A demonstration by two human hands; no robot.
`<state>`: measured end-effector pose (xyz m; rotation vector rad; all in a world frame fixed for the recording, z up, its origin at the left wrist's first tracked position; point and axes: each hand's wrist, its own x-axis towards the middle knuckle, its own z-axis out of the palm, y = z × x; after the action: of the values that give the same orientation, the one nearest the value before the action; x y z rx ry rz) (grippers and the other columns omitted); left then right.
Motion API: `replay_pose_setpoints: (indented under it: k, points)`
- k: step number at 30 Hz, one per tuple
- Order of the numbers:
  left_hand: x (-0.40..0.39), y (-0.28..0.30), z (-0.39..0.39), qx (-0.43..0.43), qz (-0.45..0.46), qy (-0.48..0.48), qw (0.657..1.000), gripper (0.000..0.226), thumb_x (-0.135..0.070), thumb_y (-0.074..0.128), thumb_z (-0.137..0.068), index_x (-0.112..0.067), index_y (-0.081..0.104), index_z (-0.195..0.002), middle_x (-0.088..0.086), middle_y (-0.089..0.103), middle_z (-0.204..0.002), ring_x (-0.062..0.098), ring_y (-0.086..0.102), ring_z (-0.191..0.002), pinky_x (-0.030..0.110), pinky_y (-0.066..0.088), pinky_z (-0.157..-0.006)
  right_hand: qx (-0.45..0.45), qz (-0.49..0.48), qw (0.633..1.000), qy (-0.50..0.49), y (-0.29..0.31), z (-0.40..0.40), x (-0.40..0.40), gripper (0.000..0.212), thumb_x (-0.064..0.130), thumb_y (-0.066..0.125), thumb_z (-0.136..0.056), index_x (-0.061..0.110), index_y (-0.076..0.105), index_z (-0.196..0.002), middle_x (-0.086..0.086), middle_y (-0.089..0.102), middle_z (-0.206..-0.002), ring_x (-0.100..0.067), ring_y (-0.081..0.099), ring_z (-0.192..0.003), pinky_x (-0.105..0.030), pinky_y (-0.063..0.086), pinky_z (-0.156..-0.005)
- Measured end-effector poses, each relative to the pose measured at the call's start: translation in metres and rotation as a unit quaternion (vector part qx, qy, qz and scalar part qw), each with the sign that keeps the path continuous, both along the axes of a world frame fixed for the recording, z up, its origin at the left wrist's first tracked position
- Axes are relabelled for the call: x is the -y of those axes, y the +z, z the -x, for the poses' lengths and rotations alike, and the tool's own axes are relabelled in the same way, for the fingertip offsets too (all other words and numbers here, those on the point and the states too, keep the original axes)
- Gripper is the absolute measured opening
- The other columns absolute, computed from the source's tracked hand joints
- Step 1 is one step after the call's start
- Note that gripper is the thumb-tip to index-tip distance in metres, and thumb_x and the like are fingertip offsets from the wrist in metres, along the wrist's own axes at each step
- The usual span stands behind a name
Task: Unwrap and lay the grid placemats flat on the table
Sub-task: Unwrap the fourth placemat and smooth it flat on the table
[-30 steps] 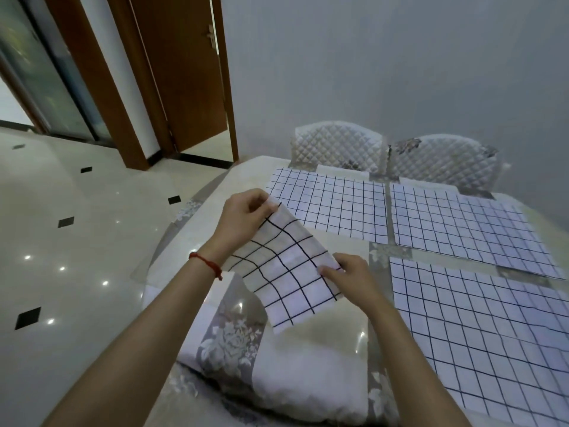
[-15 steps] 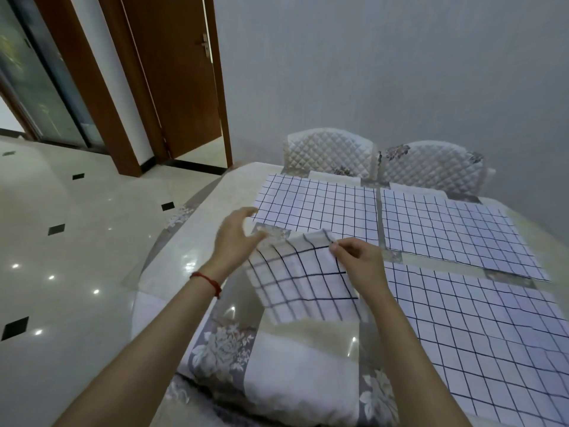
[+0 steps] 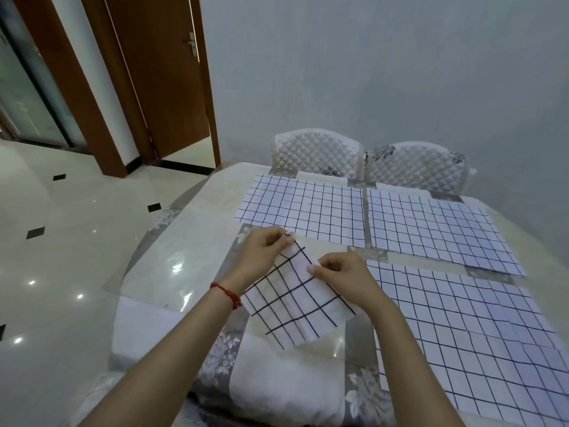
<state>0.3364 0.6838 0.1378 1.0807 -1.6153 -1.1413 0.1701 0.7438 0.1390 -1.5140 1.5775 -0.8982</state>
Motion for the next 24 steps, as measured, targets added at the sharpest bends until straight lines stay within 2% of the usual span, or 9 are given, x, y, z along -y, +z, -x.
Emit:
replay_pose_setpoints:
  k: [3,6,8,11,15,18,20,22,24]
  points:
    - [0.007,0.004,-0.007,-0.026,0.009,0.051,0.998,0.015,-0.010,0.058,-0.088,-0.010,0.063,-0.074,0.000,0.058,-0.070,0.000,0.055,-0.065,0.013,0.045,-0.070,0.019,-0.036,0.999,0.019,-0.005,0.011,-0.008,0.038,0.022,0.065,-0.083,0.007,0.043,-0.056,-0.001,0.034,-0.055,-0.010,0.032,-0.050,-0.019,0.025,-0.049]
    - [0.013,0.007,-0.016,-0.036,0.017,0.097,0.995,0.016,-0.013,0.057,-0.088,-0.009,0.062,-0.073,0.002,0.056,-0.070,0.004,0.051,-0.065,0.010,0.042,-0.065,0.043,-0.065,0.997,0.009,-0.003,0.019,-0.015,0.031,0.014,0.060,-0.086,-0.009,0.055,-0.067,-0.012,0.050,-0.067,-0.014,0.046,-0.060,-0.015,0.035,-0.052]
    - [0.016,0.007,-0.023,-0.051,0.024,0.123,0.991,0.020,-0.013,0.057,-0.089,-0.015,0.060,-0.069,-0.002,0.056,-0.068,-0.004,0.051,-0.061,0.003,0.041,-0.061,0.050,-0.057,0.997,-0.019,0.000,0.021,-0.016,0.028,0.012,0.062,-0.085,0.002,0.057,-0.059,-0.006,0.056,-0.063,-0.005,0.054,-0.054,-0.005,0.038,-0.049]
    - [0.019,0.006,-0.028,-0.065,0.020,0.136,0.988,0.021,-0.012,0.056,-0.089,-0.012,0.057,-0.068,-0.003,0.053,-0.066,-0.007,0.050,-0.058,0.003,0.041,-0.062,0.053,-0.024,0.997,-0.041,0.003,0.018,-0.012,0.032,0.013,0.066,-0.083,0.013,0.053,-0.054,-0.001,0.052,-0.056,0.008,0.049,-0.040,-0.002,0.036,-0.044]
    - [0.018,0.003,-0.031,-0.049,-0.007,0.181,0.982,0.007,-0.016,0.057,-0.088,-0.010,0.062,-0.089,-0.001,0.060,-0.082,0.001,0.057,-0.078,0.019,0.047,-0.078,0.078,0.009,0.994,-0.069,0.002,0.012,-0.005,0.031,0.014,0.069,-0.079,0.010,0.054,-0.053,0.011,0.052,-0.037,0.005,0.046,-0.040,-0.002,0.035,-0.046]
    - [0.014,-0.003,-0.032,0.041,-0.047,0.232,0.971,0.038,-0.023,0.061,-0.086,-0.015,0.050,-0.121,-0.002,0.048,-0.112,0.013,0.048,-0.102,0.028,0.042,-0.086,0.093,0.032,0.992,-0.085,0.001,0.005,-0.002,0.034,0.017,0.072,-0.077,0.015,0.053,-0.049,0.012,0.050,-0.036,0.004,0.045,-0.039,-0.003,0.033,-0.045]
    - [0.001,-0.001,-0.024,0.073,-0.036,0.226,0.971,0.042,-0.025,0.061,-0.086,-0.014,0.048,-0.124,-0.001,0.046,-0.114,0.013,0.047,-0.103,0.024,0.040,-0.083,0.099,0.041,0.990,-0.095,-0.001,0.000,0.000,0.032,0.016,0.072,-0.077,0.009,0.054,-0.051,0.010,0.049,-0.039,0.004,0.044,-0.038,-0.004,0.033,-0.044]
    - [-0.013,0.001,-0.011,0.067,-0.043,0.173,0.982,0.031,-0.028,0.061,-0.085,-0.010,0.059,-0.110,-0.001,0.058,-0.103,0.014,0.055,-0.095,0.019,0.044,-0.075,0.114,0.046,0.987,-0.099,-0.001,-0.006,0.003,0.026,0.011,0.072,-0.077,-0.005,0.058,-0.063,0.002,0.048,-0.050,0.002,0.043,-0.040,-0.007,0.035,-0.045]
    - [-0.027,0.000,0.001,0.026,-0.106,0.086,0.990,0.026,-0.033,0.061,-0.085,-0.010,0.065,-0.097,0.001,0.066,-0.094,0.016,0.063,-0.090,0.022,0.049,-0.075,0.123,0.048,0.987,-0.088,-0.001,-0.013,0.004,0.022,0.011,0.071,-0.077,-0.006,0.060,-0.069,-0.003,0.052,-0.057,0.001,0.045,-0.044,-0.012,0.038,-0.049]
